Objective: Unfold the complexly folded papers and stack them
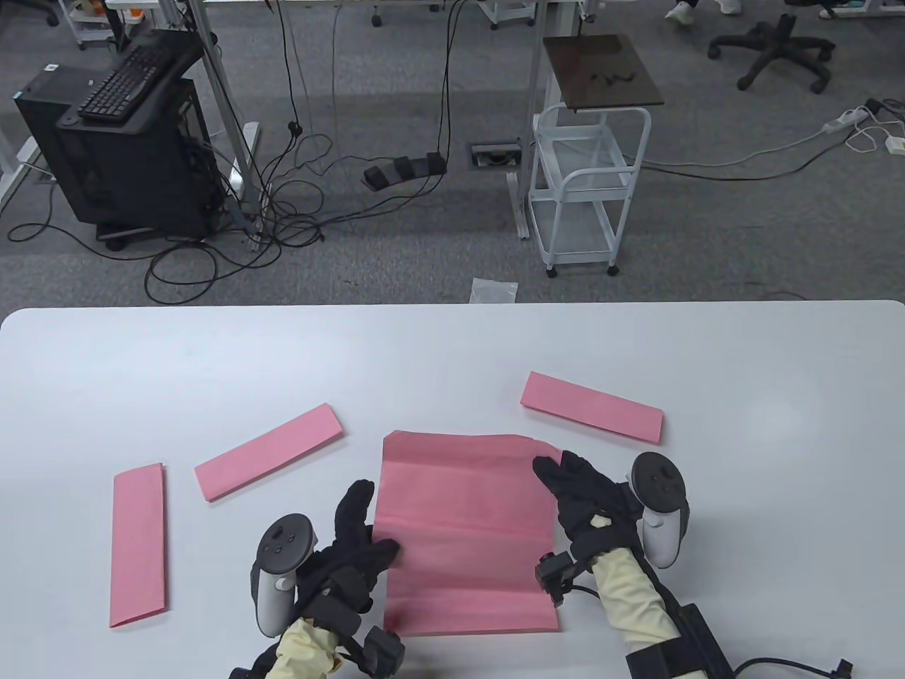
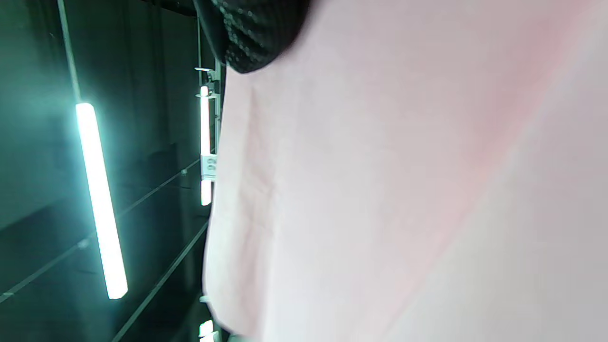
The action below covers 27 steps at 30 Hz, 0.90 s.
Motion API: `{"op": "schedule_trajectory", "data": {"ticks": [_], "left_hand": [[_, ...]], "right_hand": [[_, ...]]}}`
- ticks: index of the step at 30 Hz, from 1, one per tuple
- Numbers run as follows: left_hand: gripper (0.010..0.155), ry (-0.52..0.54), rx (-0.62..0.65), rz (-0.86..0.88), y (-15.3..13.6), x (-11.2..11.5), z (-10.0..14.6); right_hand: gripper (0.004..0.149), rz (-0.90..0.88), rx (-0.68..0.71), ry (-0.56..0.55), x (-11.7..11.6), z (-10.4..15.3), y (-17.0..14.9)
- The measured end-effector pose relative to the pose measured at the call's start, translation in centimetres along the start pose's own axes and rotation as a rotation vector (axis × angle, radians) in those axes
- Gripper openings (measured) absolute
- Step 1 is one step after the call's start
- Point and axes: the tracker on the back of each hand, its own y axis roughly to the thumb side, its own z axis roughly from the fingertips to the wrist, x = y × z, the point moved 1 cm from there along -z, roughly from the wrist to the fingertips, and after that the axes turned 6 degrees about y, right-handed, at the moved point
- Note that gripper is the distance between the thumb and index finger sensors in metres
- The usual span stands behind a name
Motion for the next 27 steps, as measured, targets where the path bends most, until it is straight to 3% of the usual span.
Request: {"op": "schedule_trajectory", "data": {"ticks": [7, 9, 13, 17, 20, 21, 27], "left_hand": [[0.075, 0.16, 0.242, -0.164, 1.4, -0.3, 1.3], [0.077, 0.156, 0.284, -0.162, 1.5, -0.4, 1.4], [0.062, 0.151, 0.288, -0.192, 1.2, -0.4, 1.3], [0.048, 0.143, 0.228, -0.081, 0.4, -0.4, 1.0], [0.067, 0.082, 0.205, -0.038, 0.3, -0.6, 0.8], [0.067, 0.076, 0.202, -0.03, 0.3, -0.6, 0.9], [0.041, 0.077, 0.239, -0.124, 0.6, -0.6, 1.0]], "right_hand": [[0.04, 0.041, -0.076, -0.016, 0.0, -1.0, 0.6], [0.04, 0.041, -0.098, -0.034, -0.1, -1.1, 0.6], [0.04, 0.065, -0.121, -0.016, 0.0, -1.6, 0.7], [0.04, 0.079, -0.126, 0.03, 0.1, -2.1, 0.9], [0.04, 0.061, -0.132, 0.051, 0.0, -2.4, 1.0], [0.04, 0.069, -0.131, 0.061, 0.0, -2.5, 1.1], [0.04, 0.08, -0.144, 0.101, 0.0, -2.6, 1.3]]}}
